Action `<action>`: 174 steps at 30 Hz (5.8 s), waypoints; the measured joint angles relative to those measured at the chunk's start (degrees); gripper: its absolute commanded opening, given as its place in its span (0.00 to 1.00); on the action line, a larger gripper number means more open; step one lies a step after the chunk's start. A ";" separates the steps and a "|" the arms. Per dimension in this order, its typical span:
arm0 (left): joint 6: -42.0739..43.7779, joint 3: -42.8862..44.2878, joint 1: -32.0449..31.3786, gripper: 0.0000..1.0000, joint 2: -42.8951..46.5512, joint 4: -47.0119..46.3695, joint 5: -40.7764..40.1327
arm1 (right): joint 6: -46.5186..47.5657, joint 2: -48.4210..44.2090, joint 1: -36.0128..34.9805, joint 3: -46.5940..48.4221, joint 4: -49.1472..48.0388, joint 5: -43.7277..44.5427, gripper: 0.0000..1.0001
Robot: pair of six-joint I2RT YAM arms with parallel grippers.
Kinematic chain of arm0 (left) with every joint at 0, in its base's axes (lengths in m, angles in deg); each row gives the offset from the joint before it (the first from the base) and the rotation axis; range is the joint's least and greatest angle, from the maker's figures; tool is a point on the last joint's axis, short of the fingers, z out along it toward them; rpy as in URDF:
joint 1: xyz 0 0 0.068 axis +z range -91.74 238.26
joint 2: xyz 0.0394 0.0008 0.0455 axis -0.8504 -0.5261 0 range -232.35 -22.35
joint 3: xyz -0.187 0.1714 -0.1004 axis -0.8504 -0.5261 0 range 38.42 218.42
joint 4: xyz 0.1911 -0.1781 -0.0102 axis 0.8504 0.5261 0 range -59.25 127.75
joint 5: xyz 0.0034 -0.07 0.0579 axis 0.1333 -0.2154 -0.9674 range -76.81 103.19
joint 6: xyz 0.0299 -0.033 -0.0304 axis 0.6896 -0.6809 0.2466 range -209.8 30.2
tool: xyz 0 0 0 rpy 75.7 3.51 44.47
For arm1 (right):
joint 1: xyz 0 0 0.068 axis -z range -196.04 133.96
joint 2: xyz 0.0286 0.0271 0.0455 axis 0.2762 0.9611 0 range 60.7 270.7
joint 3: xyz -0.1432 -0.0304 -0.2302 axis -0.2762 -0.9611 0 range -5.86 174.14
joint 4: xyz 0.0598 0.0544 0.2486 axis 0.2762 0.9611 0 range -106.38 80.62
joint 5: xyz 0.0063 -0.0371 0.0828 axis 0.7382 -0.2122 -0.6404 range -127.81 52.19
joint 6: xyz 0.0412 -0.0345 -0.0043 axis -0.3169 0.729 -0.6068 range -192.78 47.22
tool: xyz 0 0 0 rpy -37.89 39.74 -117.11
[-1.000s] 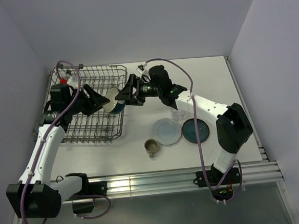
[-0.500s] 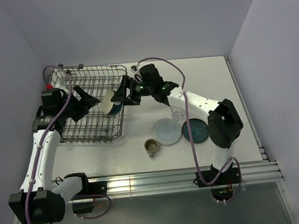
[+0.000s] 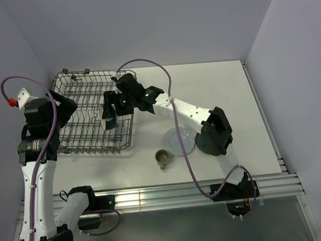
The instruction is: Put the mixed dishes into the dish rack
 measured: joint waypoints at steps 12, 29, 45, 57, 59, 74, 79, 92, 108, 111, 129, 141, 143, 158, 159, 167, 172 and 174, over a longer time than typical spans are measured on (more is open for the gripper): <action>-0.48 -0.02 0.00 0.91 2.93 1.92 -6.78 | 15.13 9.51 -8.70 10.43 10.67 23.58 0.00; -0.50 -1.55 0.00 0.91 2.82 1.90 -7.98 | 34.34 18.27 -13.88 18.16 12.63 43.54 0.00; -0.52 -1.57 0.00 0.90 1.62 1.75 -7.45 | 44.85 21.22 -15.91 18.25 12.55 47.30 0.45; -0.72 -1.57 0.00 0.90 0.37 1.60 -6.62 | 43.28 20.35 -15.91 18.16 12.63 42.71 0.89; -0.79 -1.57 0.00 0.90 0.20 1.60 -6.60 | 42.80 19.80 -15.91 18.14 12.63 41.68 0.91; -0.92 -1.57 0.00 0.87 -0.15 1.40 -4.92 | 39.12 10.08 -15.91 9.79 11.98 41.81 0.93; 0.15 -1.57 0.00 0.81 -1.95 0.50 -0.90 | 32.26 3.56 -15.21 3.72 12.50 43.34 0.91; 0.42 -3.21 -22.03 0.75 -8.28 -1.25 4.90 | 9.92 -29.64 -10.08 -36.35 15.04 40.85 0.79; -2.49 -6.05 -30.14 0.75 -8.87 -4.61 4.22 | -0.02 -32.59 -10.25 -57.83 3.89 30.16 0.27; -2.49 -6.05 -30.40 0.76 -8.83 -4.59 3.82 | -0.52 -32.20 -10.29 -57.83 3.02 29.64 0.25; -0.26 -5.99 -30.77 0.77 -9.31 -3.41 8.04 | -0.33 -29.77 -10.29 -56.61 1.97 29.68 0.00; -2.86 -6.43 -30.82 0.78 -6.82 -10.05 22.36 | 1.22 -46.90 -3.41 -57.48 -2.60 23.02 0.00; -3.48 -7.41 -30.82 0.79 -5.31 -13.62 25.73 | 1.11 -54.40 2.71 -58.38 -5.27 18.82 0.00; -14.88 -21.75 -31.26 0.73 -5.51 -45.57 47.93 | -2.40 -65.77 17.35 -56.35 -13.70 -6.08 0.00; -15.63 -21.99 -31.41 0.73 -5.51 -47.45 48.61 | -2.71 -65.68 17.38 -56.35 -14.19 -6.78 0.00; -20.37 -23.08 -32.28 0.70 -5.46 -57.00 51.39 | -4.09 -63.95 17.38 -56.39 -18.69 -8.92 0.00; -23.30 -25.14 -32.41 0.67 -5.57 -60.54 52.41 | -4.61 -63.91 17.38 -56.57 -22.34 -9.18 0.00; -24.76 -25.88 -32.54 0.67 -5.62 -62.23 52.68 | -4.66 -63.91 17.38 -56.87 -24.13 -9.14 0.00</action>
